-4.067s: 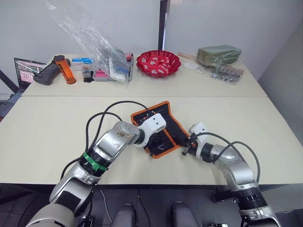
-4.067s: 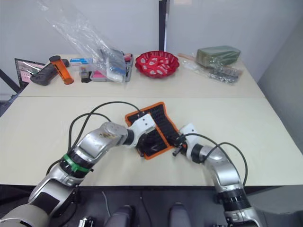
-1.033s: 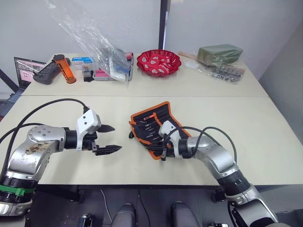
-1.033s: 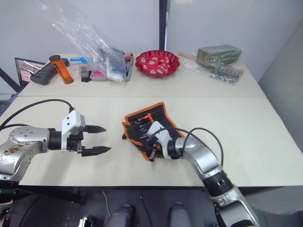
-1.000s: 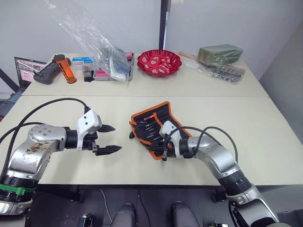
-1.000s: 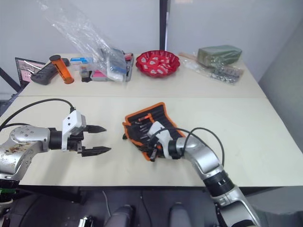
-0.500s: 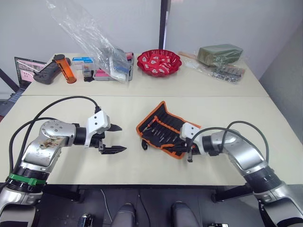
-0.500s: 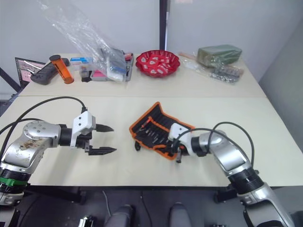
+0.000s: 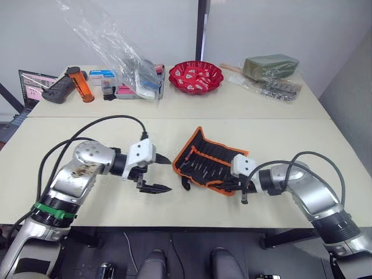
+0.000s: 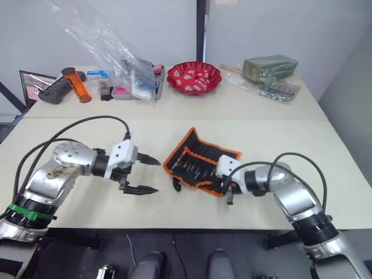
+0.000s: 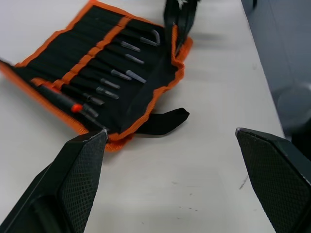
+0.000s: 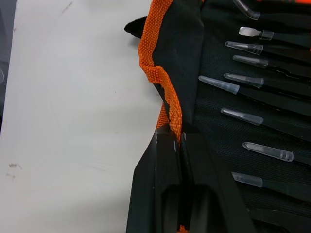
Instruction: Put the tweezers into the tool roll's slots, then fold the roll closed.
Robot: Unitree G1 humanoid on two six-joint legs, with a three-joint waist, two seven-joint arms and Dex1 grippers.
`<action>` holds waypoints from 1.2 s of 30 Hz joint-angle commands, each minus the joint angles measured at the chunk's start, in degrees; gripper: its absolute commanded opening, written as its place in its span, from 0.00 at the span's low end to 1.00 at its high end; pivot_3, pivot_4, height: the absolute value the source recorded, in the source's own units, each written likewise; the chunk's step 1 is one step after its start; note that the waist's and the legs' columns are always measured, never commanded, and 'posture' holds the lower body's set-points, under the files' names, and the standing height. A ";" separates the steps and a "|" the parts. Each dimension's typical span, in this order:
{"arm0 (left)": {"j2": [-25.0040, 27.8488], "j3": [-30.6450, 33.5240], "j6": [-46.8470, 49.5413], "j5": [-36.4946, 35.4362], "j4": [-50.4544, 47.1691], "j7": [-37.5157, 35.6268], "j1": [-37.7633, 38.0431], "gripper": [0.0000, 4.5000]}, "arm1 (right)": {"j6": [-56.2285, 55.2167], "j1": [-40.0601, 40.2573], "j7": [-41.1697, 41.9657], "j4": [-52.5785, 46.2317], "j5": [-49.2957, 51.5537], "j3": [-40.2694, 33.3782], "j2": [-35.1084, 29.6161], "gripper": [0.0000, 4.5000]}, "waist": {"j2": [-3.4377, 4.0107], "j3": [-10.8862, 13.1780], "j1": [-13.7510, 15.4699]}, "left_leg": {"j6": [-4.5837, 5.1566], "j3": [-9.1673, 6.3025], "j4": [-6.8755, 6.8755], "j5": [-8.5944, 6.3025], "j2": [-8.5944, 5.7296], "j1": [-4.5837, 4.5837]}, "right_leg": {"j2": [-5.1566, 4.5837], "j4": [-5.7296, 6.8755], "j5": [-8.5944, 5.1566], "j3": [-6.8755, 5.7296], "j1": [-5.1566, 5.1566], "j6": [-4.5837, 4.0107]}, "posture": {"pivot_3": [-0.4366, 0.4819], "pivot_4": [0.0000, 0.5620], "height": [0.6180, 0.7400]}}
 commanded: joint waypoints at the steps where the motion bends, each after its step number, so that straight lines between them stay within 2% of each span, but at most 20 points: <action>1: -2.95 -2.99 -8.59 4.55 7.03 -1.93 -5.65 1.00 | 2.43 -0.04 -0.76 -2.46 2.64 -2.82 0.65 0.00 | 0.00 0.00 0.01 | 0.00 0.00 0.00 0.00 0.00 -0.01 | 0.00 0.00 0.00 -0.01 0.00 0.00 | 0.48 0.27 1.00; 5: -8.10 -5.35 -16.56 8.25 17.54 -2.80 -12.04 1.00 | 2.83 0.50 -1.44 -3.00 2.54 -3.05 0.85 0.00 | -0.01 0.00 0.05 | 0.01 0.00 0.10 0.00 -0.01 -0.06 | 0.00 -0.01 -0.01 -0.03 0.02 0.03 | 0.48 0.27 1.00; 7: -9.27 -7.67 -24.19 12.65 24.27 -2.75 -14.74 1.00 | 2.87 0.98 -2.05 -3.52 2.49 -3.41 0.97 0.00 | -0.01 0.00 0.05 | 0.01 -0.01 0.10 0.00 -0.01 -0.07 | 0.00 -0.01 -0.01 -0.04 0.01 0.02 | 0.48 0.27 1.00; 9: -10.52 -8.72 -29.06 14.77 30.32 -3.08 -16.89 0.87 | 2.88 1.39 -2.67 -4.00 2.56 -3.75 1.08 0.00 | -0.01 0.00 -0.11 | 0.01 -0.01 0.10 0.00 -0.01 -0.06 | 0.00 -0.01 0.00 -0.04 0.01 0.01 | 0.48 0.27 1.00; 15: -14.10 -7.80 -33.56 14.85 40.81 -5.95 -21.48 0.44 | 2.98 2.47 -3.87 -4.73 2.60 -4.65 1.17 0.00 | -0.01 0.01 -0.10 | 0.02 -0.01 0.12 0.00 -0.01 -0.09 | 0.00 0.00 -0.02 -0.04 0.00 0.05 | 0.48 0.27 1.00; 21: -16.83 -5.29 -31.74 12.07 40.66 -7.40 -20.86 0.01 | 2.48 3.00 -5.03 -4.72 2.30 -4.34 2.10 0.00 | -0.02 0.01 -0.12 | 0.02 -0.02 0.13 0.00 -0.01 -0.10 | 0.00 0.00 -0.03 -0.04 0.00 0.05 | 0.48 0.27 1.00; 26: -15.17 -3.86 -28.41 11.71 35.81 -7.13 -17.16 0.01 | -0.98 0.63 -6.98 -0.20 -0.80 -2.75 4.62 0.00 | -0.02 0.01 -0.59 | 0.03 -0.03 0.13 0.00 -0.01 -0.06 | 0.00 0.05 -0.02 -0.04 0.00 0.05 | 0.48 0.27 1.00; 30: -12.35 -2.26 -29.50 14.40 35.05 -2.03 -14.99 0.01 | -4.41 -3.51 -7.69 6.46 -3.64 -1.35 7.66 0.00 | -0.01 0.01 -1.37 | 0.05 -0.05 0.13 0.02 -0.01 -0.02 | 0.00 0.10 0.00 -0.04 0.00 0.02 | 0.48 0.27 1.00; 36: -6.79 1.11 -26.46 14.55 31.84 2.88 -11.13 0.01 | -11.13 -10.09 -8.31 16.89 -7.22 0.36 12.37 0.00 | 0.00 0.00 -1.86 | 0.06 -0.05 0.13 0.03 -0.01 0.03 | 0.00 0.12 0.03 -0.04 0.00 -0.04 | 0.48 0.27 1.00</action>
